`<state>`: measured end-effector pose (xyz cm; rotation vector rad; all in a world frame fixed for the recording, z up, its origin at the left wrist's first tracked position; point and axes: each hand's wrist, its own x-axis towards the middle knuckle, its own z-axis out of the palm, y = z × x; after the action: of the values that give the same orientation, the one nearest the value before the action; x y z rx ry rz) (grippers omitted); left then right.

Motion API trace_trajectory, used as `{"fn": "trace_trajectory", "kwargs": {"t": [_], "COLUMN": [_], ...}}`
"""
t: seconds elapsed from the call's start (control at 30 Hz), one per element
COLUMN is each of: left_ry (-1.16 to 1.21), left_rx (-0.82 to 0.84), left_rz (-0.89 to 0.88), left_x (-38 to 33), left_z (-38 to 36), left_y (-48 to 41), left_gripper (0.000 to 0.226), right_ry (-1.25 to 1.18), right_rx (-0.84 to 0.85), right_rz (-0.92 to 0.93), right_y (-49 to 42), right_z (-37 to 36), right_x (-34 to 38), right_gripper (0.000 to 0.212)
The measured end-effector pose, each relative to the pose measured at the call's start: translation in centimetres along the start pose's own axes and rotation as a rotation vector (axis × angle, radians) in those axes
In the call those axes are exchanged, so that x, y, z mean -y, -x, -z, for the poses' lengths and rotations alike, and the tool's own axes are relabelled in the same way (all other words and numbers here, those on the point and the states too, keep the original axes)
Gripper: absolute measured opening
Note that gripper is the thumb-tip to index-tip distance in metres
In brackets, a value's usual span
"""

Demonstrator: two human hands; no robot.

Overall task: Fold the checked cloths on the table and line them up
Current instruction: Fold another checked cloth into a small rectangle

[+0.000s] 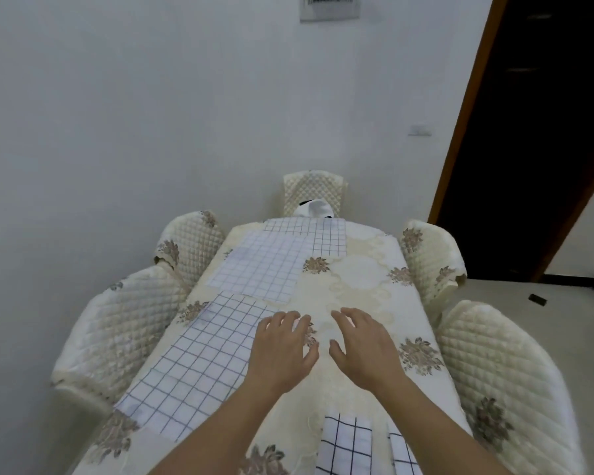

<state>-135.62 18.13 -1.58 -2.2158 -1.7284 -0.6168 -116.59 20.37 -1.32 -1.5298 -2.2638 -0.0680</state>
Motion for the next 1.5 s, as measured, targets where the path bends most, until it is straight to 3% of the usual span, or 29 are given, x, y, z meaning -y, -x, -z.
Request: {"fn": "trace_trajectory", "kwargs": {"t": [0.2, 0.4, 0.77, 1.0, 1.5], "left_ry": [-0.055, -0.162, -0.346, -0.449, -0.39], "left_rx": [0.01, 0.024, 0.118, 0.119, 0.122], "left_rz": [0.054, 0.187, 0.701, 0.873, 0.816], "left_x": [0.7, 3.4, 11.8, 17.3, 43.0], "left_z": [1.3, 3.9, 13.0, 17.4, 20.5], "left_y": [1.7, 6.9, 24.8, 33.2, 41.4], "left_gripper": [0.051, 0.055, 0.05, 0.052, 0.053], "right_ry": [0.03, -0.031, -0.215, -0.28, -0.173], "right_rx": [-0.03, 0.002, 0.125, 0.181, 0.289], "right_rz": [0.063, 0.253, 0.717, 0.92, 0.884], "right_y": [0.6, 0.7, 3.3, 5.0, -1.6], "right_z": [0.5, -1.1, -6.0, -8.0, -16.8], "right_x": [1.6, 7.0, 25.7, 37.2, 61.4], "right_gripper": [0.049, 0.051, 0.05, 0.046, 0.053]}}
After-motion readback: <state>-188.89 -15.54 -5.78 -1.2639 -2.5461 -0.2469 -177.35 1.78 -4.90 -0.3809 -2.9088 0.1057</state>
